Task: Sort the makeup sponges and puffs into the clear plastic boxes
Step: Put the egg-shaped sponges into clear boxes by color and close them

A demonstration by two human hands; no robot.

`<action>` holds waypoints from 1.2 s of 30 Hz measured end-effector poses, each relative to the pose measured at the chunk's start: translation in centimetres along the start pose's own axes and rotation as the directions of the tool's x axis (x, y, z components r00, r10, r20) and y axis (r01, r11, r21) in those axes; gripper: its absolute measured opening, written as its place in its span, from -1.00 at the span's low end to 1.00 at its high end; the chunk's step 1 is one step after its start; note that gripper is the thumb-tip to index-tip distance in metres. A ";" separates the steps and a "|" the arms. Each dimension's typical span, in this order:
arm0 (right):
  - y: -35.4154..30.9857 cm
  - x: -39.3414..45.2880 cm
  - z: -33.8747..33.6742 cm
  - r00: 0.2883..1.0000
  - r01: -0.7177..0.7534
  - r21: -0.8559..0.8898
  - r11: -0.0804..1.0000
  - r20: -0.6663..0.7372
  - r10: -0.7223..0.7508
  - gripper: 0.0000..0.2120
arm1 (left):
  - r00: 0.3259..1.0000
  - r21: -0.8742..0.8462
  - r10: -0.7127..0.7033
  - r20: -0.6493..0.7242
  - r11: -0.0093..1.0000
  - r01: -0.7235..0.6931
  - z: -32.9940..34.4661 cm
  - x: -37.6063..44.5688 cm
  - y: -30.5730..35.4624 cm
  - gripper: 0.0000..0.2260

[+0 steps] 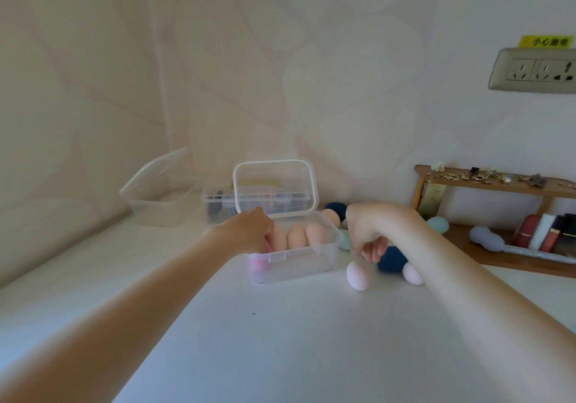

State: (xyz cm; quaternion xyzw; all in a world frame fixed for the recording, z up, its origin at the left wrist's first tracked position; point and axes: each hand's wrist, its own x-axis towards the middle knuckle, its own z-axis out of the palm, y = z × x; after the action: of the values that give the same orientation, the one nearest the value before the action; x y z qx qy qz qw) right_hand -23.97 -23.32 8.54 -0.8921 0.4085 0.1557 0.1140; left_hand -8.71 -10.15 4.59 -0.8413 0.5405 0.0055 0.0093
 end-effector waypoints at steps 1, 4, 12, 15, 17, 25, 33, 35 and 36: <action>0.2 0.0 0.4 1.000 -0.010 -0.015 1.000 0.000 0.010 -0.83 | 1.000 -0.005 0.000 -0.001 1.000 0.000 0.0 0.0 0.0 -0.75; 0.3 0.1 1.6 1.000 -0.001 -0.024 1.000 0.011 0.001 -0.65 | 1.000 -0.008 0.008 -0.001 1.000 -0.008 0.0 -0.2 -0.1 -0.74; 0.5 -0.9 0.8 1.000 0.012 -0.058 0.998 0.011 -0.011 -0.57 | 1.000 -0.014 0.005 0.003 1.000 -0.005 0.0 -0.2 -0.1 -0.75; 0.0 -1.9 -1.1 0.991 0.050 -0.054 0.997 -0.124 -0.056 -0.60 | 1.000 -0.022 0.006 0.001 1.000 -0.006 -0.1 -0.3 0.1 -0.75; -1.0 -2.4 -2.0 0.950 0.114 -0.019 0.993 -0.289 -0.115 -0.58 | 1.000 -0.030 0.004 0.000 1.000 -0.004 -0.2 -0.4 0.2 -0.76; -5.4 -0.3 1.4 0.899 0.375 0.256 0.891 -0.335 -0.282 -0.57 | 1.000 -0.044 -0.001 -0.012 0.999 0.001 -0.1 -0.6 0.1 -0.76; -6.3 1.5 3.2 0.902 0.368 0.166 0.915 -0.302 -0.308 -0.70 | 0.999 -0.072 0.017 -0.029 0.997 -0.019 0.3 -0.2 -0.2 -0.78; -6.5 1.8 3.5 0.902 0.361 0.167 0.918 -0.311 -0.298 -0.74 | 0.999 -0.083 0.026 -0.040 0.996 -0.029 0.4 -0.3 -0.2 -0.78; -6.5 2.0 3.6 0.902 0.360 0.174 0.917 -0.316 -0.294 -0.75 | 0.999 -0.087 0.032 -0.043 0.996 -0.035 0.4 -0.3 -0.1 -0.78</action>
State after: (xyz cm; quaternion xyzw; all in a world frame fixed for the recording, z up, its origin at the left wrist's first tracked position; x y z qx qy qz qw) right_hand -18.44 -19.29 4.94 -0.9421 0.2791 -0.0428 0.1807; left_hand -8.70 -9.83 4.22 -0.8316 0.5539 0.0120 -0.0390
